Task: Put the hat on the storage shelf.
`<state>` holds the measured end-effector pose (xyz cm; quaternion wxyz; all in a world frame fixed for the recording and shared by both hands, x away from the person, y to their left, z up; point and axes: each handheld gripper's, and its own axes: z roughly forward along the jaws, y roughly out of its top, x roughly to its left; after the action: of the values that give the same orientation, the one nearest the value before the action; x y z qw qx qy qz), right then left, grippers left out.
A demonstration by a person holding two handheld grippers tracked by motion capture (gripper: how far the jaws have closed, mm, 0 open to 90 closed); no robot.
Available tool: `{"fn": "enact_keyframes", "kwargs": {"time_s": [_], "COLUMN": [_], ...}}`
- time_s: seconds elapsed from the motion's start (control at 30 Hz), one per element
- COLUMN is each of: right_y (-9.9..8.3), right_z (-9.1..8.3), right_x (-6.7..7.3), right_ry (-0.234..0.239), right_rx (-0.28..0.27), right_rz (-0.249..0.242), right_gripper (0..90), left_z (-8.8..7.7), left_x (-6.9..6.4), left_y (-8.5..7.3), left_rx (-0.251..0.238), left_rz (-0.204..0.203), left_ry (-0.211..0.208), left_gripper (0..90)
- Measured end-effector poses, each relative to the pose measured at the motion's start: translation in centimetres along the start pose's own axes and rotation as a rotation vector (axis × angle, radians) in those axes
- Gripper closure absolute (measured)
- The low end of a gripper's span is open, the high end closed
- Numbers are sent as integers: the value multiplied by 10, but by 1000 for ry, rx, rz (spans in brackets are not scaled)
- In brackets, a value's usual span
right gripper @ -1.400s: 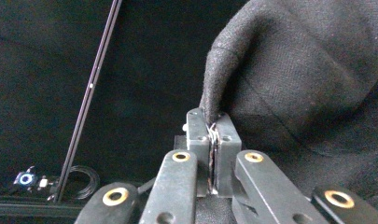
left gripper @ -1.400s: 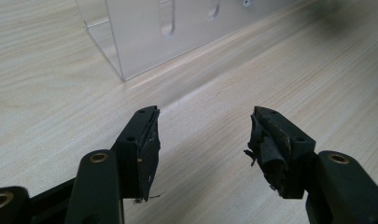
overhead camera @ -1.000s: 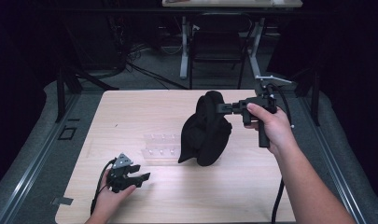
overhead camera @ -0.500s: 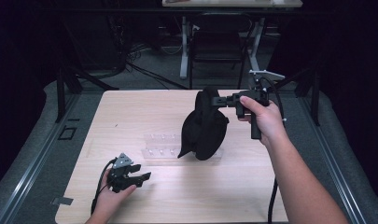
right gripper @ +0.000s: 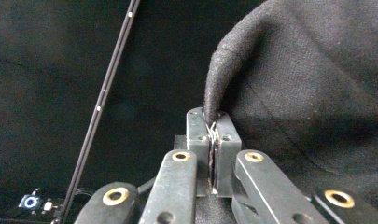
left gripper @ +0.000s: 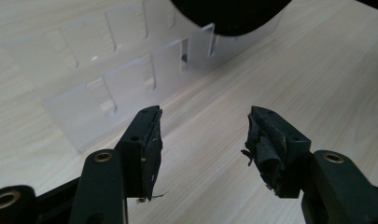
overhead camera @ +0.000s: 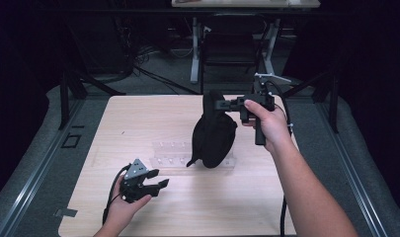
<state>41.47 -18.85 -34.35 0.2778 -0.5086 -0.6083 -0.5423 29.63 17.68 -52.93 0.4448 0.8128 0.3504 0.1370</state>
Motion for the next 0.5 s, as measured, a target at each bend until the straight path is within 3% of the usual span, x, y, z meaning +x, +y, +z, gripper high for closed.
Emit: {"fn": "enact_keyframes", "kwargs": {"time_s": [0.13,0.37,0.5], "right_y": [0,1,0], "right_z": [7,14,19], "right_x": [-4,-9,-8], "right_ry": [30,44,43], "right_rx": [-15,-22,-19], "right_rz": [21,29,26], "right_gripper": [885,885,885], "left_z": [3,11,18], "left_x": [-7,-15,-22], "left_y": [15,30,42], "left_rx": [-16,-37,-49], "left_rz": [43,49,76], "left_ry": [-13,-37,-51], "left_gripper": [473,512,575]}}
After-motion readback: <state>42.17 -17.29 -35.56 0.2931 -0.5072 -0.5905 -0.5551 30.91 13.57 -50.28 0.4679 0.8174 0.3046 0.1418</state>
